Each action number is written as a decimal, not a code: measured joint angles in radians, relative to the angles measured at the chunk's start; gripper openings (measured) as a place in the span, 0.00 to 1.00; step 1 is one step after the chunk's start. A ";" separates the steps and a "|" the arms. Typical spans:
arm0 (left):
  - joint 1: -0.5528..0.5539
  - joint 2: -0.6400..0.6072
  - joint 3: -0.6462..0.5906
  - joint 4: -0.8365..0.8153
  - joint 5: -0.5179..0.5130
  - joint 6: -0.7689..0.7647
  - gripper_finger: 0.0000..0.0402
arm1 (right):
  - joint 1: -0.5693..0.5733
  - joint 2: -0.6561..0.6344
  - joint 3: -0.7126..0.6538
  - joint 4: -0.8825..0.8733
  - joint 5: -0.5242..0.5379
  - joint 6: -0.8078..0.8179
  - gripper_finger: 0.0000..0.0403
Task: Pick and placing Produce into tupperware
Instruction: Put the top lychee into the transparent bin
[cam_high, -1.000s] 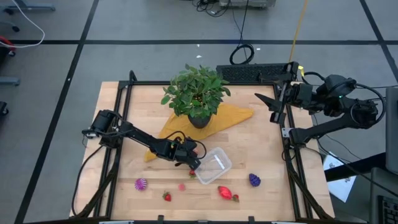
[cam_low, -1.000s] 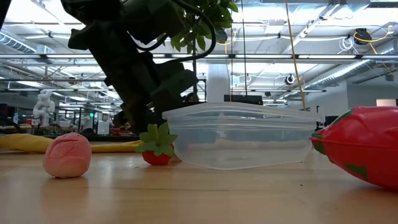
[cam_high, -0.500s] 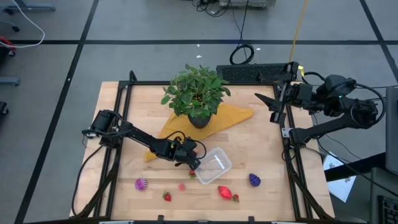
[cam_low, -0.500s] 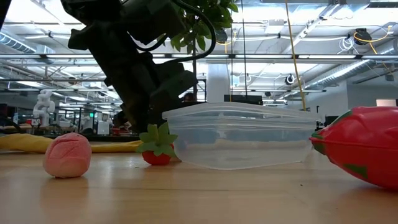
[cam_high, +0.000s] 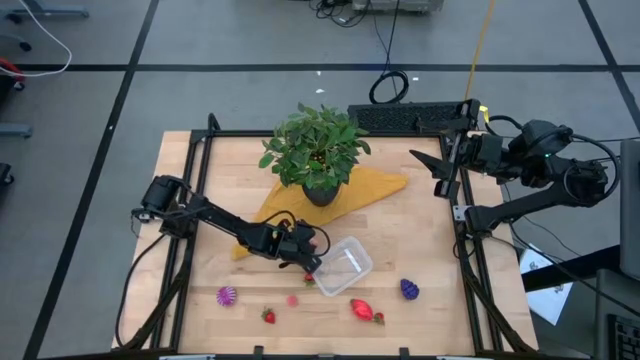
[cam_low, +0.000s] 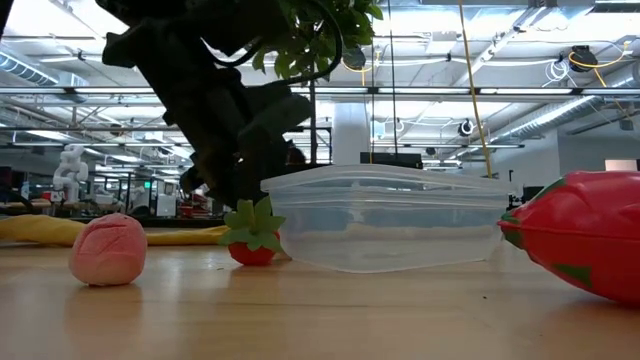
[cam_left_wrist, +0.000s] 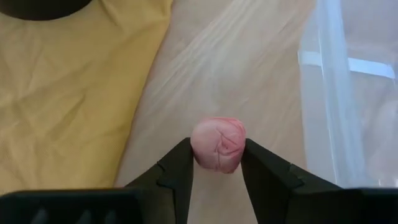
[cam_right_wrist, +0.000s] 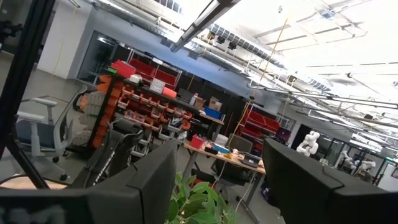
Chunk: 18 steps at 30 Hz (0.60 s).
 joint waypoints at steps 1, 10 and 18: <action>0.000 0.000 0.000 0.000 0.000 0.000 0.32 | 0.000 0.000 0.000 0.000 0.000 0.000 0.57; -0.023 -0.093 0.000 -0.119 -0.028 -0.019 0.32 | 0.000 0.000 0.000 0.000 0.000 0.001 0.57; -0.110 -0.240 0.001 -0.196 -0.133 -0.050 0.32 | 0.012 0.000 0.000 0.004 0.000 0.019 0.57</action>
